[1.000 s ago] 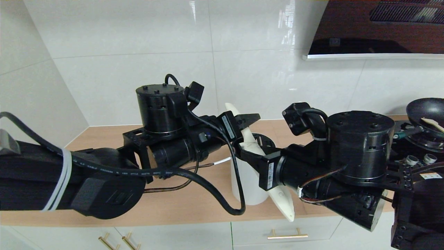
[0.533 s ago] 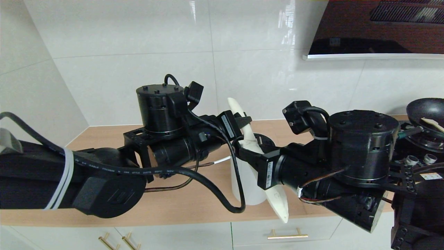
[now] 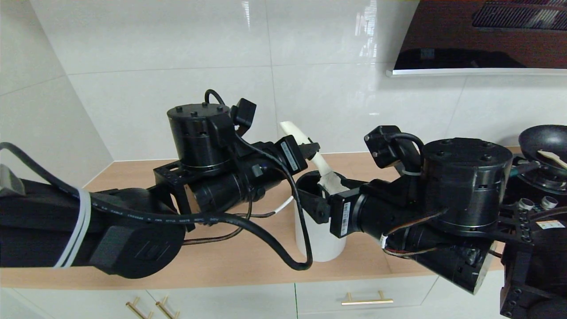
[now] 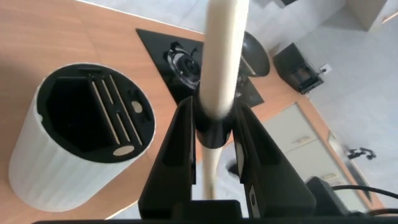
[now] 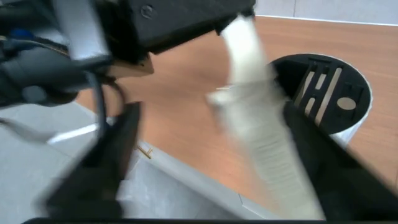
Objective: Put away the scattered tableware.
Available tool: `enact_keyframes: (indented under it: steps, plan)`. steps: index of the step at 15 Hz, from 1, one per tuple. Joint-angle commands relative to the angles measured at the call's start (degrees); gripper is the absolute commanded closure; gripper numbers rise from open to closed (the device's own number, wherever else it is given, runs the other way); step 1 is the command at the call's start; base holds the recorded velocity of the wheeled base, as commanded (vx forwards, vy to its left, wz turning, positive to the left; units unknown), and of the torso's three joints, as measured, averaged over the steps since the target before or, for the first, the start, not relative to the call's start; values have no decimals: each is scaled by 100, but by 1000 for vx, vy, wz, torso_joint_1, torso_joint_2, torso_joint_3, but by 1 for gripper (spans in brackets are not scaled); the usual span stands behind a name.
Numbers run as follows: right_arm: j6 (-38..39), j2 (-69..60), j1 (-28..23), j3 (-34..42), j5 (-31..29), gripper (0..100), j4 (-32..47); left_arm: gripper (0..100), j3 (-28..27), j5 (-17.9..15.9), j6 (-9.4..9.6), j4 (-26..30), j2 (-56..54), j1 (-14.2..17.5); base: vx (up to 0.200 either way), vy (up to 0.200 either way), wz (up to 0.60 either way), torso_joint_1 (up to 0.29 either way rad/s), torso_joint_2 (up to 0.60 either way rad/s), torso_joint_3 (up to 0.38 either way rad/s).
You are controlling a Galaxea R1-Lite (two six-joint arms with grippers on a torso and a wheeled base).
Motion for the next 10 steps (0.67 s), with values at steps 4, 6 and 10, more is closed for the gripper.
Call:
enact_keyframes:
  steps: [4, 6, 10]
  plan:
    - [-41, -351, -111, 33, -37, 0, 13, 100, -58, -17, 68, -187, -228, 242, 0, 0, 0, 0, 0, 0]
    - [-243, -746, -532, 33, -37, 0, 92, 100, -208, -17, 393, -679, -228, 391, 0, 0, 0, 0, 0, 0]
    - [-735, -1001, -1367, 33, -37, 0, 242, 100, -384, 167, 1773, -1118, -175, 400, 0, 0, 0, 0, 0, 0]
